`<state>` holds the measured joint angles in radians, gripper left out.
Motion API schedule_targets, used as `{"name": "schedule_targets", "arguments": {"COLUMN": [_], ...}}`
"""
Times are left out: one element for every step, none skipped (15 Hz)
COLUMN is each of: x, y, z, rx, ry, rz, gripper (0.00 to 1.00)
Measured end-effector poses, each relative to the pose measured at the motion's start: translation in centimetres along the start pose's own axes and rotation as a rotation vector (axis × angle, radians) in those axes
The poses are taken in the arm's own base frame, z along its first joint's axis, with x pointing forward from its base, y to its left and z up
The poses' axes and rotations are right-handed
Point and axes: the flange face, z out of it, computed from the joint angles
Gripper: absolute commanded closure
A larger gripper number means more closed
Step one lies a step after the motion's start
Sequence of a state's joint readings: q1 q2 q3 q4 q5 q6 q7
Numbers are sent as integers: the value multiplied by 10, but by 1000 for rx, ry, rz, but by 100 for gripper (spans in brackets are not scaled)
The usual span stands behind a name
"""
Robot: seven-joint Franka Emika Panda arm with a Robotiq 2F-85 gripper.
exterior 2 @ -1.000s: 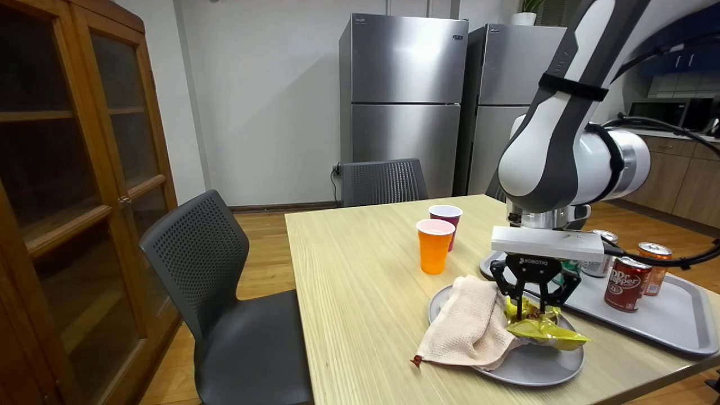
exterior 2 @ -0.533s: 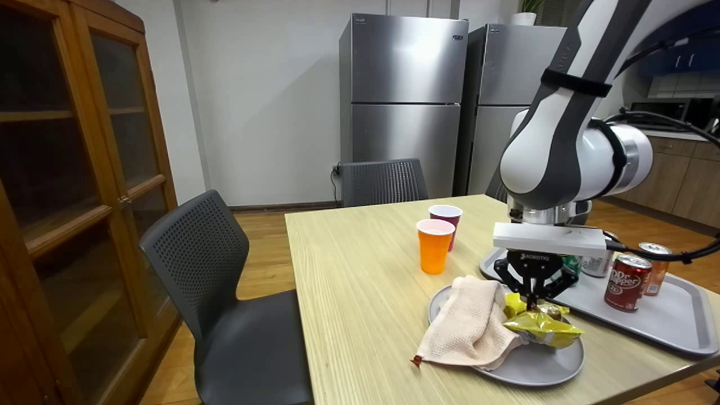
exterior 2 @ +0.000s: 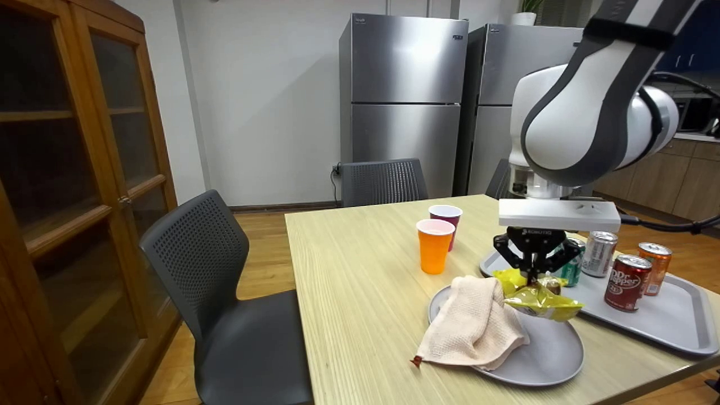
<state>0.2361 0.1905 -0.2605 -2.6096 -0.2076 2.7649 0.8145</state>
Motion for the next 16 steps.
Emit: {"name": "schedule_targets", "arguments": {"x": [-2, -4, -7, -11, -16, -22, -30, -40, -49, -59, -67, -75, -81, -87, -91, -95], "y": [-2, -5, -9, -14, -21, -29, -39, -49, -60, -70, -81, -91, -101, -111, -121, -132], "z": [-10, -20, -30, -40, -51, -62, -72, -81, -89, -95, -101, -106, -111, -115, -119, -122], "rx": [4, 7, 12, 17, 25, 33, 43, 51, 57, 61, 66, 70, 72, 75, 75, 72], "ry": [22, 44, 65, 85, 104, 119, 130, 140, 149, 157, 164, 171, 177, 183, 188, 192], "rz": [-11, -21, -31, -41, -52, -64, -76, -92, -109, -124, -141, -155, -166, -176, -186, -195], "gripper": [100, 100, 100, 100, 100, 100, 100, 100, 100, 100, 100, 100, 100, 100, 100, 100]}}
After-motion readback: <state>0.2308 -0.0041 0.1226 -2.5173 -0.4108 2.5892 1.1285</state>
